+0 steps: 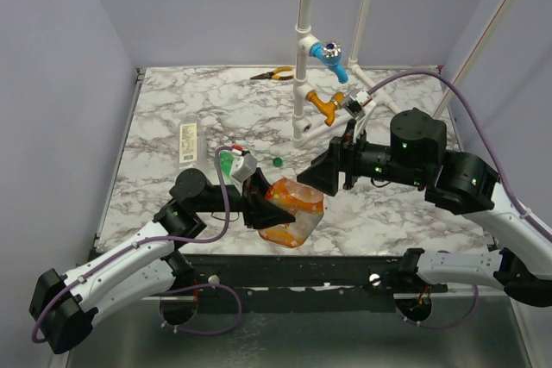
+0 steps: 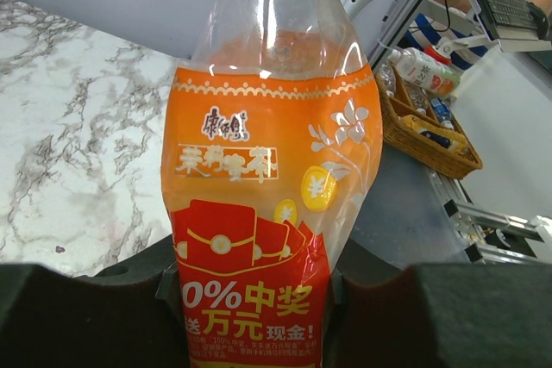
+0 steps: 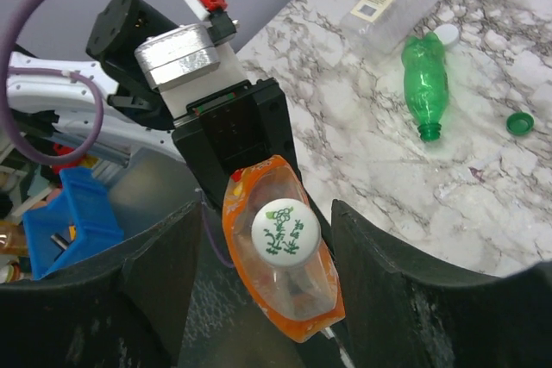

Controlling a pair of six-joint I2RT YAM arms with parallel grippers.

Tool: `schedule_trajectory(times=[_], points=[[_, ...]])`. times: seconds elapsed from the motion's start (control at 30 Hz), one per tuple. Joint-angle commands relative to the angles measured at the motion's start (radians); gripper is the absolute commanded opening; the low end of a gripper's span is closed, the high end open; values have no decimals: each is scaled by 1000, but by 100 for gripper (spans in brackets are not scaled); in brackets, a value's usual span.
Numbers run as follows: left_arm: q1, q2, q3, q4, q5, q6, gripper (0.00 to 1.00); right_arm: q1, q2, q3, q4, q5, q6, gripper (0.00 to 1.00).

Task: Screw on the bottle caps
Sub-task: Screw the bottle cap onto the plastic bottle.

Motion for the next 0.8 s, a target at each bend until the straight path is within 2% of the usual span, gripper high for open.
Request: schedule_trajectory(times=[0.0, 0.4, 0.5, 0.6, 0.7, 0.77], points=[[6, -21, 11, 37, 37, -13, 0, 6, -24, -8, 34, -57, -6, 62], [6, -27, 20, 42, 35, -16, 0, 8, -34, -11, -4, -45, 5, 52], [5, -26, 24, 42, 32, -14, 0, 8, -26, -1, -9, -49, 5, 43], [5, -25, 25, 42, 29, -12, 0, 8, -20, 4, -17, -53, 5, 39], [5, -25, 21, 42, 12, -9, 0, 8, -10, 16, -34, -28, 16, 27], [6, -31, 24, 14, -64, 21, 0, 8, 12, 37, -61, 11, 45, 19]])
